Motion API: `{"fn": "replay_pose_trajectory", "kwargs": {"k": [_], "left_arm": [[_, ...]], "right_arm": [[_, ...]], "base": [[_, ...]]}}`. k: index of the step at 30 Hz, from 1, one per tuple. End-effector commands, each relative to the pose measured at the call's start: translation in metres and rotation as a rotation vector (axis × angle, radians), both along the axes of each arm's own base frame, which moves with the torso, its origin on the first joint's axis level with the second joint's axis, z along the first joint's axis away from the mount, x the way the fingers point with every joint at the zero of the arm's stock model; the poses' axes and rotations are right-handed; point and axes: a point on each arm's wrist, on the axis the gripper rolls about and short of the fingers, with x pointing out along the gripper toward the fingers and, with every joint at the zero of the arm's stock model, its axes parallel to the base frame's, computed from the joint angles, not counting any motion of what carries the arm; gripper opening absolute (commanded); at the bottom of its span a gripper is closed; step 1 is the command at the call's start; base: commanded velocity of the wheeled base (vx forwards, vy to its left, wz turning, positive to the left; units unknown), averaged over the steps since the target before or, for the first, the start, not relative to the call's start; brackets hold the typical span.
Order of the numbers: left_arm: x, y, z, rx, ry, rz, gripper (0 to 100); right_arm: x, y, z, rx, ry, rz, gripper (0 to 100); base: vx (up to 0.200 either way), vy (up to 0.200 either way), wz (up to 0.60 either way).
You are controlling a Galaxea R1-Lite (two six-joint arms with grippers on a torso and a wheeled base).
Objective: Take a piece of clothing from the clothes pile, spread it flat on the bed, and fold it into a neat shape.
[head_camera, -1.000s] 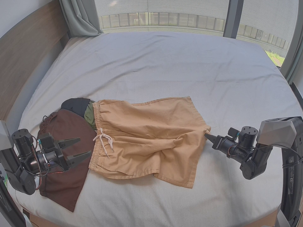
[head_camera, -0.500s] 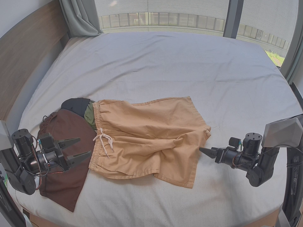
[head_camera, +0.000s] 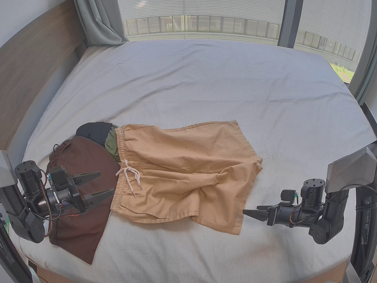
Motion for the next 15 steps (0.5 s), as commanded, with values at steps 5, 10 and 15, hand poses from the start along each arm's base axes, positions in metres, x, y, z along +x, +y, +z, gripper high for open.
{"fn": "replay_pose_trajectory", "kwargs": {"k": [5,10,15], "left_arm": [[0.001,0.0,-0.001,0.0,0.002,0.0,100],[0.001,0.0,-0.001,0.0,0.002,0.0,100],[0.001,0.0,-0.001,0.0,0.002,0.0,100]], "right_arm": [[-0.006,0.007,-0.016,-0.016,0.06,0.028,100],[-0.009,0.012,-0.023,-0.022,0.082,0.049,100],[-0.01,0.018,-0.03,-0.027,0.099,0.067,100]], "base": [[0.0,0.0,0.0],[0.0,0.0,0.0],[0.0,0.0,0.0]]}}
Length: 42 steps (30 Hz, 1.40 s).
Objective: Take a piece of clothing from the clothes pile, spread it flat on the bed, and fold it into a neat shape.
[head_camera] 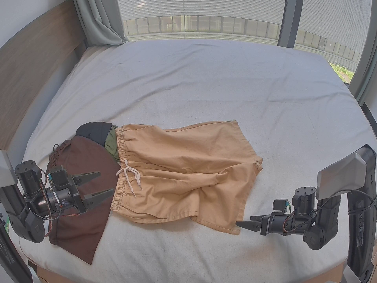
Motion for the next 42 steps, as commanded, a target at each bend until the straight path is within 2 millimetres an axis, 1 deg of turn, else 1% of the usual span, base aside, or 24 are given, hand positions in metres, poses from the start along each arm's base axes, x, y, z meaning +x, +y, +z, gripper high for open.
{"fn": "replay_pose_trajectory", "kwargs": {"k": [1,3,7,14,18,26,35,36,42], "left_arm": [[0.0,0.0,0.0,0.0,0.001,0.0,100],[0.0,0.0,0.0,0.0,-0.002,0.0,100],[0.0,0.0,0.001,0.0,-0.004,0.0,100],[0.0,0.0,0.001,0.001,-0.006,0.001,100],[0.002,0.001,0.002,0.001,-0.011,0.002,100],[0.001,0.001,0.002,0.001,-0.011,0.002,100],[0.001,0.0,0.001,0.002,-0.011,0.0,100],[0.001,0.0,0.001,0.002,-0.011,0.0,100],[0.002,0.0,0.001,0.002,-0.008,0.0,100]], "right_arm": [[-0.001,0.004,-0.01,-0.008,0.027,0.014,100],[-0.001,0.006,-0.016,-0.012,0.04,0.021,100],[0.002,0.012,-0.02,-0.008,0.036,0.035,100],[0.006,0.021,-0.019,0.005,0.016,0.055,100],[0.008,0.022,-0.018,0.009,0.007,0.055,100],[0.006,0.026,-0.017,0.02,0.009,0.084,100],[0.006,0.027,-0.015,0.033,0.01,0.103,100],[0.006,0.026,-0.016,0.033,0.011,0.101,0],[0.007,0.024,-0.018,0.032,0.013,0.095,0]], "base": [[0.0,0.0,0.0],[0.0,0.0,0.0],[0.0,0.0,0.0],[0.0,0.0,0.0],[0.0,0.0,0.0],[0.0,0.0,0.0],[0.0,0.0,0.0],[0.0,0.0,0.0],[0.0,0.0,0.0]]}}
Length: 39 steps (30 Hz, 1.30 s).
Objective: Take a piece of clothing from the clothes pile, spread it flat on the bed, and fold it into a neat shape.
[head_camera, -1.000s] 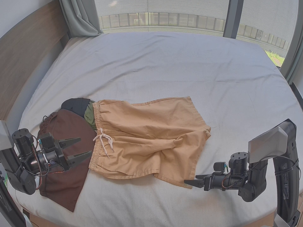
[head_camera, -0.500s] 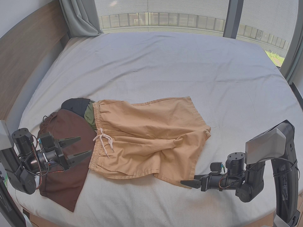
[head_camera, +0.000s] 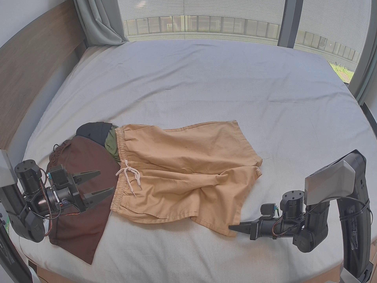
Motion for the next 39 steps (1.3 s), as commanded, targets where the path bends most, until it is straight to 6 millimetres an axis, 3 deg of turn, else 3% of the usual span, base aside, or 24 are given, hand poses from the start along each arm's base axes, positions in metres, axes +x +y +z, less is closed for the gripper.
{"fn": "replay_pose_trajectory", "kwargs": {"k": [1,7,10,17,39], "left_arm": [[0.0,0.0,-0.001,0.0,0.005,0.0,100],[0.0,0.0,-0.001,-0.001,0.006,0.0,100],[0.0,0.0,-0.001,0.0,0.005,0.0,100],[0.0,0.0,-0.001,0.0,0.005,0.0,100],[0.002,0.0,-0.008,0.009,0.018,-0.001,100]], "right_arm": [[0.001,-0.003,-0.001,-0.001,-0.003,-0.009,0],[-0.002,-0.018,0.008,-0.007,0.0,-0.051,0],[-0.007,-0.035,0.021,-0.007,-0.006,-0.099,0],[-0.015,-0.058,0.032,0.0,0.004,-0.15,0],[-0.021,-0.073,0.023,-0.02,0.055,-0.201,0]], "base": [[0.0,0.0,0.0],[0.0,0.0,0.0],[0.0,0.0,0.0],[0.0,0.0,0.0],[0.0,0.0,0.0]]}}
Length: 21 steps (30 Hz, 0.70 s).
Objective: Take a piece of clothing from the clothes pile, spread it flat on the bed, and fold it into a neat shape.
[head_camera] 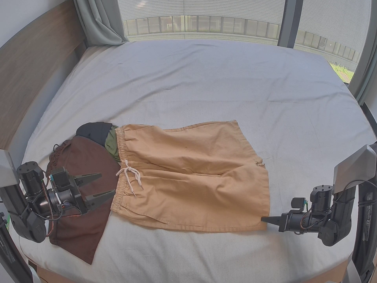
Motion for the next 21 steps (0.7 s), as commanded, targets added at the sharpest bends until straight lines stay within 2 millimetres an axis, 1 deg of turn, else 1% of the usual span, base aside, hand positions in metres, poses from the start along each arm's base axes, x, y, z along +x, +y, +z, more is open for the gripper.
{"fn": "replay_pose_trajectory", "kwargs": {"k": [1,7,16,17,21], "left_arm": [[0.0009,0.0001,-0.0016,0.0,0.004,0.0,100],[0.0009,0.0001,-0.0016,0.0,0.004,0.0,100],[0.0009,0.0001,-0.0016,0.0,0.004,0.0,100],[0.0009,-0.0003,-0.0017,0.0,0.005,-0.002,100],[0.0009,-0.0003,-0.0016,0.0,0.004,-0.002,100]], "right_arm": [[-0.001,-0.0008,-0.0031,-0.006,0.01,-0.001,0],[-0.0005,-0.004,-0.0102,-0.043,-0.009,0.014,0],[0.0026,-0.0029,-0.0101,-0.043,-0.022,0.016,0],[0.0032,-0.0024,-0.0104,-0.043,-0.024,0.017,100],[0.0046,-0.0006,-0.0096,-0.041,-0.032,0.023,100]], "base": [[0.0,0.0,0.0],[0.0,0.0,0.0],[0.0,0.0,0.0],[0.0,0.0,0.0],[0.0,0.0,0.0]]}}
